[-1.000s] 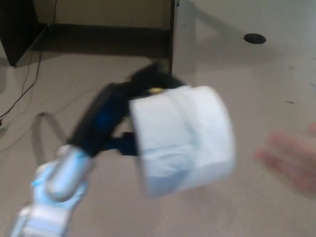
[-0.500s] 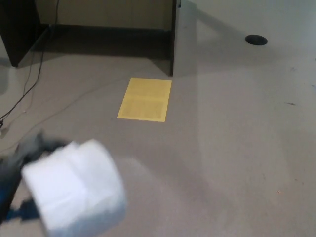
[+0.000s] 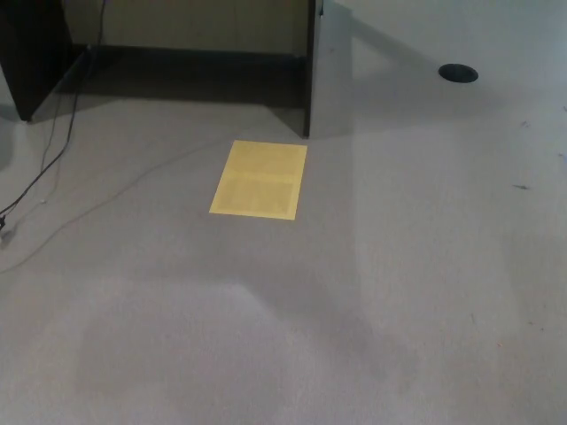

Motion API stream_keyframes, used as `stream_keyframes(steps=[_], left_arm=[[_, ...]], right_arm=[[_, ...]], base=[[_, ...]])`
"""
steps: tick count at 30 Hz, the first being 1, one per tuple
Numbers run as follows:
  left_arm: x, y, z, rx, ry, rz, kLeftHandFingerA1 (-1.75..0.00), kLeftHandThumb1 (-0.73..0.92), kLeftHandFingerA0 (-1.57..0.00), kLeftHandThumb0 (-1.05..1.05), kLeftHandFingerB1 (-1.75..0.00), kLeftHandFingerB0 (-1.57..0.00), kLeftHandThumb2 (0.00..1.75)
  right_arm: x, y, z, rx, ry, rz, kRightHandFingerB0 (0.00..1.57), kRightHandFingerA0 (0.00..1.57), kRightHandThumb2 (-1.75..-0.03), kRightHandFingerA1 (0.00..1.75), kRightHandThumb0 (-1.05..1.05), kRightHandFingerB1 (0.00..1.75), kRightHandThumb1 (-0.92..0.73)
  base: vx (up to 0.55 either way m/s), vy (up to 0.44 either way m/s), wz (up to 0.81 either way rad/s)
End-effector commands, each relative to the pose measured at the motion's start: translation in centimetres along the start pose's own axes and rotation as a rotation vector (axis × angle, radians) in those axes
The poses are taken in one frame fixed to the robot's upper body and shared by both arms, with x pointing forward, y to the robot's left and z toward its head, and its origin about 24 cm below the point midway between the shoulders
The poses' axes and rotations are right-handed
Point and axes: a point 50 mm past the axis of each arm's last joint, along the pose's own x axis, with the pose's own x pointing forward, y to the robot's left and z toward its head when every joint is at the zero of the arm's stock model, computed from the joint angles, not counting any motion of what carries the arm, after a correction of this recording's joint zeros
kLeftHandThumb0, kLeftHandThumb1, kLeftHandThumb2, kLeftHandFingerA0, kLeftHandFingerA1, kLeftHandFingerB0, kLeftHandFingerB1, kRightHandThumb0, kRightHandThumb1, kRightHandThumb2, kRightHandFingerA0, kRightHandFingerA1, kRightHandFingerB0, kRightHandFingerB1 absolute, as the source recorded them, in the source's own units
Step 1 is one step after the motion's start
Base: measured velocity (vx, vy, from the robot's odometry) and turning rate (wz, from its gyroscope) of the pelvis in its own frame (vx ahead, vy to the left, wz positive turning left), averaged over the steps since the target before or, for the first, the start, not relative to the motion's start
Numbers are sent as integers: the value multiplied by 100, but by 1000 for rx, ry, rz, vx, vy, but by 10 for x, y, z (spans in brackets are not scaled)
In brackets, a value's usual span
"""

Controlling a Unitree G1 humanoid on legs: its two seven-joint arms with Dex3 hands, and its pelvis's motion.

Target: A person is holding a toilet paper roll and the robot extends its left hand to grab the roll by inserting its thumb into the gap in the middle and brings its hand down by its side. Then it extends its arm again to hand the toilet paper roll back to the person.

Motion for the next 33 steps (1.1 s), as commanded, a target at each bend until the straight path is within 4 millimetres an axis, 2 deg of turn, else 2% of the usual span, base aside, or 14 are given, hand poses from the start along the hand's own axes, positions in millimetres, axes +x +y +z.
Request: stream_keyframes(steps=[1,3,4,5,10,15,18,19,21,24,25,26,28,33], left_arm=[[8,23,-12,165,1,91,-139,82,-79,-11,-121,-73,70],[17,26,-9,131,19,94,-134,84,-83,-13,-118,-71,67],[23,28,-7,104,34,97,-124,82,-84,-13,-103,-75,68],[26,29,-5,93,28,98,-126,80,-86,-9,-111,-77,74],[33,34,2,86,-8,117,-134,78,-87,-10,-119,-79,73],[34,31,5,47,-36,126,-127,77,-86,-10,-120,-77,77],[39,35,21,63,-112,148,-126,81,-87,-10,-115,-76,71],[44,39,36,37,-187,167,-121,83,-90,-15,-102,-76,65],[54,50,85,27,-399,202,-137,83,-88,-11,-120,-74,71],[57,64,137,50,-571,227,-135,84,-85,-13,-116,-71,71],[55,68,163,71,-650,247,-136,85,-86,-5,-114,-70,69],[54,69,173,74,-690,249,-137,84,-84,3,-115,-68,68],[49,75,217,77,-838,260,-141,83,-78,0,-122,-69,71],[26,74,285,125,-1054,224,-141,76,-90,-5,-117,-75,78]], right_arm=[[5,-21,11,22,-5,-42,50,69,-61,59,-41,41,-68],[8,-29,19,22,-17,-59,49,70,-61,62,-42,41,-68],[9,-34,24,22,-27,-70,44,69,-87,71,-46,54,-55],[10,-38,26,24,-31,-78,50,76,-60,65,-42,41,-68],[13,-46,38,40,-53,-99,51,77,-60,70,-41,42,-67],[13,-50,39,23,-57,-102,50,77,-60,69,-40,41,-68],[13,-54,41,19,-55,-110,51,76,-60,66,-40,41,-68],[14,-56,43,22,-58,-110,50,75,-60,66,-40,41,-68],[14,-58,45,22,-62,-113,51,75,-60,65,-40,41,-68],[15,-60,48,24,-69,-117,51,76,-60,67,-41,42,-68],[14,-57,45,22,-63,-110,49,77,-60,71,-41,41,-67],[14,-56,43,20,-60,-108,51,80,-60,72,-40,41,-68],[12,-50,37,7,-72,-101,49,77,-60,71,-40,43,-67],[7,-26,19,3,-31,-49,50,73,-61,61,-41,42,-68]], base=[[0,0,0],[0,0,0],[0,0,0],[0,0,0],[0,0,0],[0,0,0],[0,0,0],[0,0,0],[0,0,0],[0,0,0],[0,0,0],[0,0,0],[0,0,0],[0,0,0]])
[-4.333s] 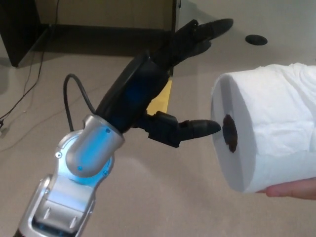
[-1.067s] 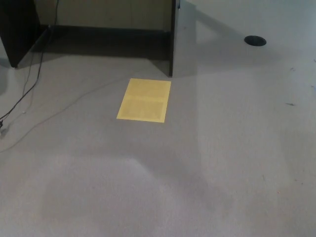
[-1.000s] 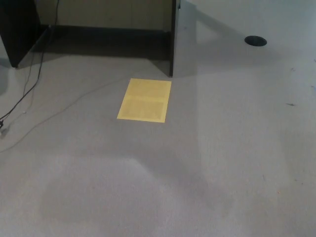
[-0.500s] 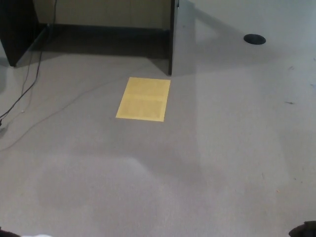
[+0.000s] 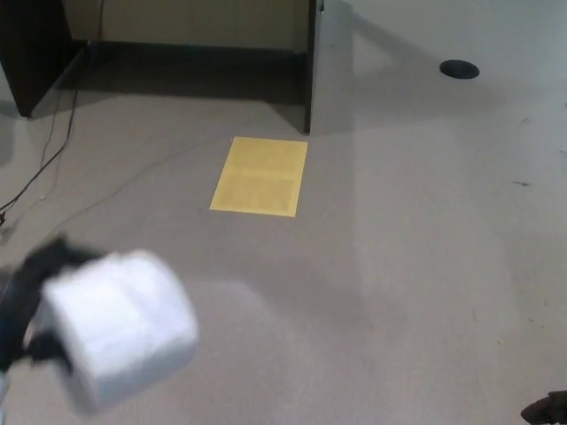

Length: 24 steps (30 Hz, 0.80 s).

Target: A person is holding a toilet paper roll and the robot extends its left hand to grab the roll by inserting its thumb into the gap in the middle and brings its hand down by its side. Then it extends its arm again to hand the toilet paper roll back to the person.

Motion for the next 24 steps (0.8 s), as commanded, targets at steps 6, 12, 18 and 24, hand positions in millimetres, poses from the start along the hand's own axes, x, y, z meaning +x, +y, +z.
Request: stream_keyframes(steps=[6,12,18,24], left_arm=[[56,4,168,33,-523,-48,-155,76,-83,-6,-132,-76,75],[67,-16,231,34,-659,-66,-159,77,-85,-16,-137,-70,74],[66,-42,282,-49,-735,-133,-163,76,-82,-19,-140,-68,75],[54,-73,325,-59,-823,-198,-157,73,-76,-16,-133,-73,73]], right_arm=[[-29,45,-58,-56,103,129,50,69,-61,56,-41,41,-68],[-41,58,-76,-60,152,167,49,72,-61,56,-41,40,-69],[-45,60,-81,-49,159,172,49,71,-61,58,-41,40,-69],[-43,63,-77,-52,146,171,43,67,-86,68,-45,53,-55]], base=[[0,0,0],[0,0,0],[0,0,0],[0,0,0]])
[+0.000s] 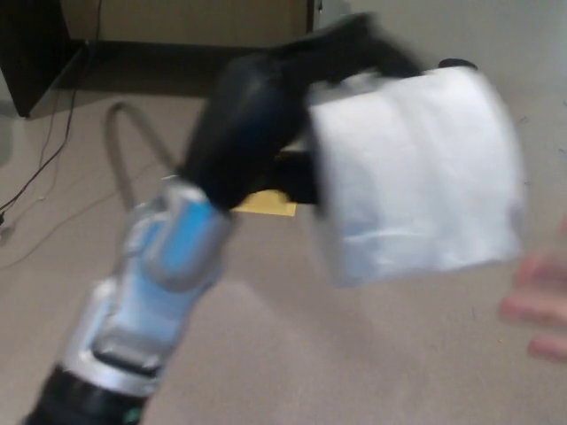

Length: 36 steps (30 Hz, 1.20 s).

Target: A person is holding a toilet paper roll and the robot extends its left hand to grab the roll by inserting its thumb into the gap in the middle and brings its hand down by its side. Then it extends its arm again to hand the toilet paper roll back to the person.

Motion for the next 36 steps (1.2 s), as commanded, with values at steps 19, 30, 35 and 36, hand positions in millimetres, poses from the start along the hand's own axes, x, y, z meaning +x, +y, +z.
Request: stream_keyframes(steps=[19,30,35,36], left_arm=[[34,-71,40,34,61,-253,-144,71,-82,-12,-63,-90,65],[18,-44,21,123,188,-294,-30,48,-8,-55,-24,-7,58],[12,-21,9,136,239,-312,-27,38,-1,-61,-20,-1,77],[12,-14,6,146,240,-316,-25,38,-4,-66,-16,0,71]], right_arm=[[2,-1,10,-51,-35,3,48,75,-60,60,-40,40,-69],[4,-6,15,-37,-60,0,51,71,-61,61,-40,42,-68],[5,-9,17,-35,-58,-3,51,72,-61,62,-40,41,-69],[6,-12,19,-37,-61,-8,50,72,-61,61,-39,41,-69]], base=[[0,0,0],[0,0,0],[0,0,0],[0,0,0]])
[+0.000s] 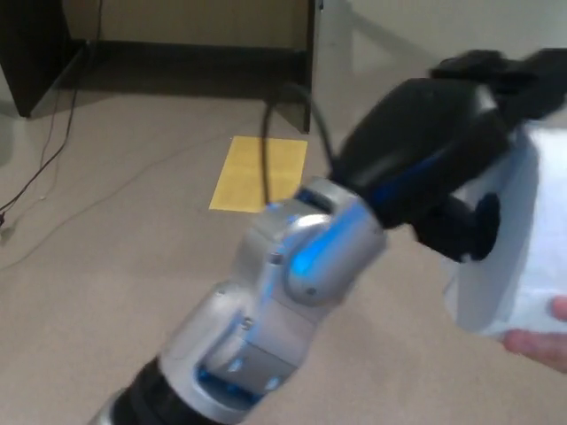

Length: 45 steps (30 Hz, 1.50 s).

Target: A person is holding a toilet paper roll and the robot extends its left hand to grab the roll by inserting its thumb into the gap in the middle and brings its hand down by its side. Then it extends its arm again to hand the toilet paper roll back to the person.

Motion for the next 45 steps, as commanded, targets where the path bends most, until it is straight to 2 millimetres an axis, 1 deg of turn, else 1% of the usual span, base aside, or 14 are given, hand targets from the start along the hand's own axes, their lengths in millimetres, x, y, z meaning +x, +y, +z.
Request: stream_keyframes(steps=[1,16,17,18,27,28,29,31,32,37,38,39,40,45], left_arm=[[-9,24,-24,10,77,-59,-16,40,0,-68,-11,0,79],[-92,100,-82,-179,196,-72,-7,41,0,-66,0,0,77],[-111,99,-89,-196,246,-54,-9,37,0,-63,-6,0,76],[-125,94,-94,-242,297,-40,-12,34,0,-57,-15,0,76],[-311,-19,-136,-420,879,153,-34,40,-12,-40,-23,-8,55],[-333,-31,-138,-447,976,182,-50,30,-2,-21,-48,0,83],[-355,-44,-139,-466,1078,213,-49,31,-3,-20,-47,0,83],[-391,-68,-136,-540,1227,244,-51,40,-3,-15,-48,0,88],[-408,-79,-134,-554,1297,216,-33,47,-9,-22,-25,-9,54],[-440,-97,-138,-459,1463,76,-49,45,-2,-16,-47,0,91],[-432,-94,-143,-500,1425,153,-49,45,-2,-18,-47,0,92],[-433,-95,-143,-501,1425,152,-49,45,-2,-18,-47,0,92],[-433,-94,-144,-488,1431,147,-35,47,-15,-28,-29,-12,58],[-444,-97,-146,-491,1492,208,-36,44,-18,-27,-29,-14,57]], right_arm=[[2,-10,3,8,4,-4,50,71,-61,59,-39,41,-69],[0,2,-3,7,27,20,50,69,-61,56,-39,41,-69],[0,2,-3,5,27,23,44,63,-87,66,-44,54,-56],[0,2,-2,7,26,23,50,69,-61,57,-40,41,-69],[-1,-6,-6,19,29,-8,51,70,-61,59,-39,41,-69],[-1,-5,-6,25,32,-7,50,71,-61,61,-39,41,-68],[-2,-4,-8,24,35,-6,42,66,-88,70,-45,54,-55],[-2,-4,-10,21,41,-1,49,69,-61,59,-40,41,-68],[-3,-3,-10,17,39,-2,49,67,-61,56,-41,41,-69],[1,-5,-2,8,32,-8,49,66,-61,54,-40,40,-69],[1,-7,-2,1,22,-15,44,62,-87,66,-45,55,-55],[1,-6,-2,1,25,-15,44,62,-87,66,-45,55,-55],[0,-4,-3,8,32,-10,50,67,-61,56,-40,41,-68],[-1,0,-8,5,45,-6,52,69,-60,60,-41,41,-68]], base=[[0,0,0],[0,0,0],[0,0,0],[0,0,0],[0,0,0],[0,0,0],[0,0,0],[0,0,0],[0,0,0],[0,0,0],[0,0,0],[0,0,0],[0,0,0],[0,0,0]])
